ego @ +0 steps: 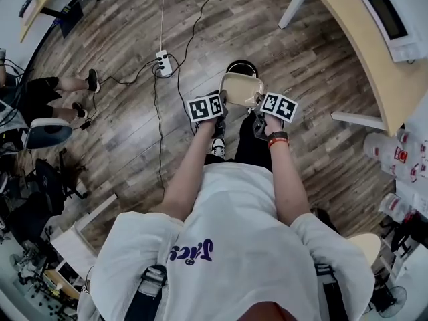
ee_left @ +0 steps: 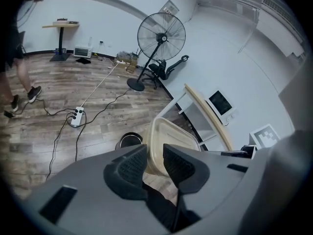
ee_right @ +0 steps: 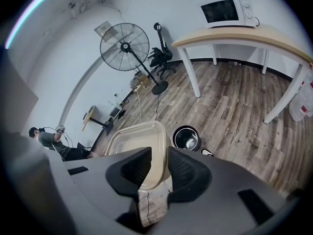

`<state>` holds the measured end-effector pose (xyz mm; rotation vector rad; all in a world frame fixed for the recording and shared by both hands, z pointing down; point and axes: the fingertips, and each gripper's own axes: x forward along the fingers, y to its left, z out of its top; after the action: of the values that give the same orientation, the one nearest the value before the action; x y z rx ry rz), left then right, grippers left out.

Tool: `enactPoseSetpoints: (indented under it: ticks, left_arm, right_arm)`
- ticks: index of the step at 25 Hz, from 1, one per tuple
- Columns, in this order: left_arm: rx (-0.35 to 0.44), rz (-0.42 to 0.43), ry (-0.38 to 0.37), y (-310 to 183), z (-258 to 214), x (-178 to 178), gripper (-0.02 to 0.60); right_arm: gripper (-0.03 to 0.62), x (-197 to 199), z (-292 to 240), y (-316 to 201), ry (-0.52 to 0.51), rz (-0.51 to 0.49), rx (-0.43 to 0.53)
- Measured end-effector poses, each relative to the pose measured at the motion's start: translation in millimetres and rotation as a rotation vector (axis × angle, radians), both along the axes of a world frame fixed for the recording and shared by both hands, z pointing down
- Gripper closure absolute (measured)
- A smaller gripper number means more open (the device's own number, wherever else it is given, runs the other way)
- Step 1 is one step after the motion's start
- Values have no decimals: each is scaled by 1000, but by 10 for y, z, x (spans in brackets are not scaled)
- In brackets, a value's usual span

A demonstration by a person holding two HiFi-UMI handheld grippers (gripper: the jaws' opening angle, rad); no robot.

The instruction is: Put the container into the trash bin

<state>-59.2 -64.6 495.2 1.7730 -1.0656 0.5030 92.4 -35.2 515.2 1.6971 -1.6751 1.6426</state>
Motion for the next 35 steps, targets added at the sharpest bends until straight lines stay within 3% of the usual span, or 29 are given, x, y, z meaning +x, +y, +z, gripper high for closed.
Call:
enactPoseSetpoints:
  ticks: [7, 24, 32, 35]
  left_arm:
    - [-79, -8, 1, -185, 286, 78, 479]
    - [-174, -14, -26, -638, 1103, 282, 479]
    - [-252, -39, -17, -869, 1623, 441, 479]
    - [-297, -57, -20, -940, 1816, 464, 479]
  right_arm:
    - [490, 83, 326, -166, -34, 13, -52]
    - [487, 301, 1178, -681, -60, -24, -141]
    - [487, 467, 1695, -994, -85, -51, -205]
    - [487, 491, 1845, -1121, -63, -103, -232]
